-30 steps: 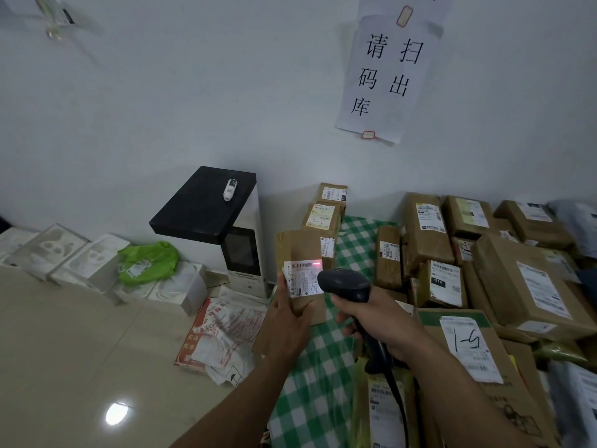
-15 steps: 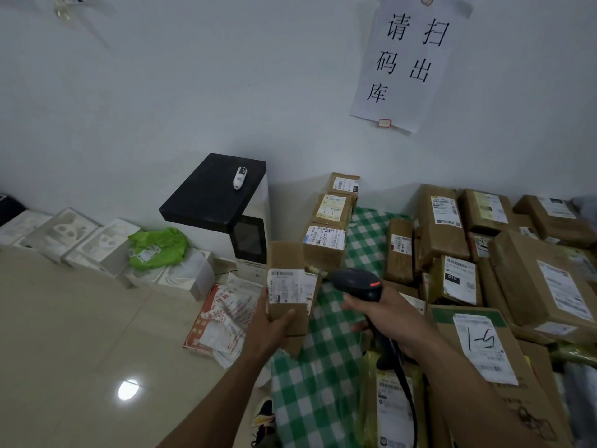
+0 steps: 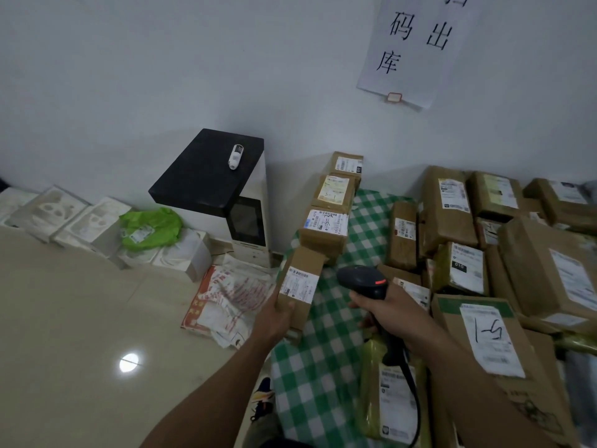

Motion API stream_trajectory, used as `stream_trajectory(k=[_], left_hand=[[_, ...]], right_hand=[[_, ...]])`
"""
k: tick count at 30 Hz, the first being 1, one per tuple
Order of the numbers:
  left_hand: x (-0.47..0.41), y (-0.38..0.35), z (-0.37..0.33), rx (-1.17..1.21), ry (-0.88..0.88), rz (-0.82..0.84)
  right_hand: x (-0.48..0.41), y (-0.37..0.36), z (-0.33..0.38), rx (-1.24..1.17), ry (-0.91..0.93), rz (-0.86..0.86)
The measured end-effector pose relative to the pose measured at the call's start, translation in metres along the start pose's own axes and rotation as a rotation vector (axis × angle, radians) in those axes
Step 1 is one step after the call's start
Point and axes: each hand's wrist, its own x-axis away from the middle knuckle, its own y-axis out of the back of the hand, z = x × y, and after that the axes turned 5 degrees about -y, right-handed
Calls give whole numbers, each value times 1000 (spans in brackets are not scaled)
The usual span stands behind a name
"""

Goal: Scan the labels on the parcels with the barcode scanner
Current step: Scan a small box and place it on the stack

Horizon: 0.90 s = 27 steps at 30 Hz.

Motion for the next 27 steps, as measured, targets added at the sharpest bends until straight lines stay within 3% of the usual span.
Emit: stream_trajectory(k=[7,10,12,16,20,23,27], left_hand=[[-11,-14,-1,-142,-72,-111],[-17,-23,-9,-394,-86,-217],[-9,-40,-30,-355,-139,-270],[10,-88,-65,-241,-394,-23],[11,-131,-86,-77,-208,344],[4,-160,-86,20,-110,425],[-1,-185,-85,-20,-11,462]], right_hand=[[4,14,-20,-87,-69,-50],[11,25,-25,-130,-81,-98],[18,35,-29,-155,-71,-139],[36,59,-40,-177,-81,-220],[47,82,-60,-238,-120,-270],[50,94,-76,-247,-130,-290],[55,98,-87,-213,-156,-298]])
